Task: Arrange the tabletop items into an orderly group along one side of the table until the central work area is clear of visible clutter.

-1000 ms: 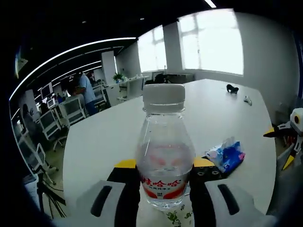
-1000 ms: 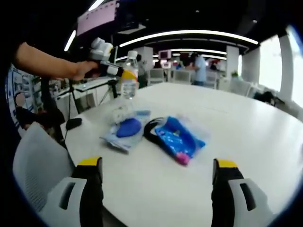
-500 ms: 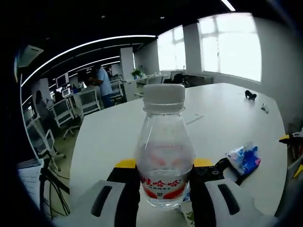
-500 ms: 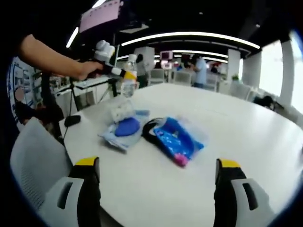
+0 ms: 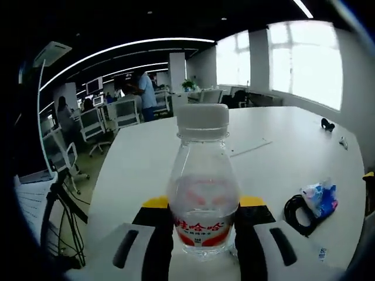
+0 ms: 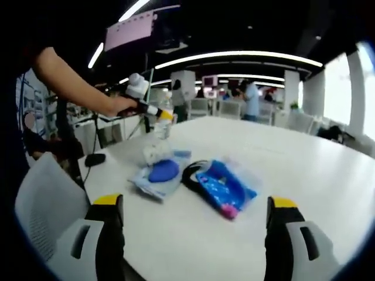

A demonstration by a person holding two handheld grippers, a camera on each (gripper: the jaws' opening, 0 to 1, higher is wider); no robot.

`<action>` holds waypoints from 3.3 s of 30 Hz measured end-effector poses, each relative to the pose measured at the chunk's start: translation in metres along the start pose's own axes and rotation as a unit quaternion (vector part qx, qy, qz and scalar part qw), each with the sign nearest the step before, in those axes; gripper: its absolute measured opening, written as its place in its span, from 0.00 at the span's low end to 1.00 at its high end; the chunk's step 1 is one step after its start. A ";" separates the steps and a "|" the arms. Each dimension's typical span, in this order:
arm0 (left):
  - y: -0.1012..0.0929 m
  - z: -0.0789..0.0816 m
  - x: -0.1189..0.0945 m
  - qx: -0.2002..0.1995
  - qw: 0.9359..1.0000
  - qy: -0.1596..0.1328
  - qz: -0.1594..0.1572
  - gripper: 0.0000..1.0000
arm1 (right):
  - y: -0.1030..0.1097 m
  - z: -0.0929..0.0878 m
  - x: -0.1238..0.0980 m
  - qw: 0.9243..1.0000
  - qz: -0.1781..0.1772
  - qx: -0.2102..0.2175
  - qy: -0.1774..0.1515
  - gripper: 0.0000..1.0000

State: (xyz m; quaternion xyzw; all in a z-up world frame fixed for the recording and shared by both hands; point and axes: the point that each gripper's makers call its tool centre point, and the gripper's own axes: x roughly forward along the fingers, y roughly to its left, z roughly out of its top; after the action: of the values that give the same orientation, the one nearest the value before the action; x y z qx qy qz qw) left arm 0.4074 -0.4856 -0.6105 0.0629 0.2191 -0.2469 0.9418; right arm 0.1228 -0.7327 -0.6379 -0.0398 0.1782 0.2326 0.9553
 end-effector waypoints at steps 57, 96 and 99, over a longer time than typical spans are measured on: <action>0.021 -0.037 0.032 -0.035 0.997 -0.001 0.068 0.41 | -0.001 -0.031 0.004 0.997 -0.001 -0.007 0.077 0.96; 0.025 -0.045 0.033 -0.030 0.992 0.028 0.117 0.39 | -0.008 -0.036 0.003 0.996 -0.017 0.020 0.089 0.93; 0.026 -0.046 0.033 -0.034 0.992 0.029 0.118 0.39 | -0.008 -0.037 0.002 0.996 -0.016 0.020 0.089 0.93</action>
State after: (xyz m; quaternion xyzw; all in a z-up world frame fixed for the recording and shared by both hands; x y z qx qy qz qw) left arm 0.4285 -0.4675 -0.6660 0.0637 0.2451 -0.1243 0.9594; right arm 0.1166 -0.7445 -0.6732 -0.0441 0.2667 0.2089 0.9399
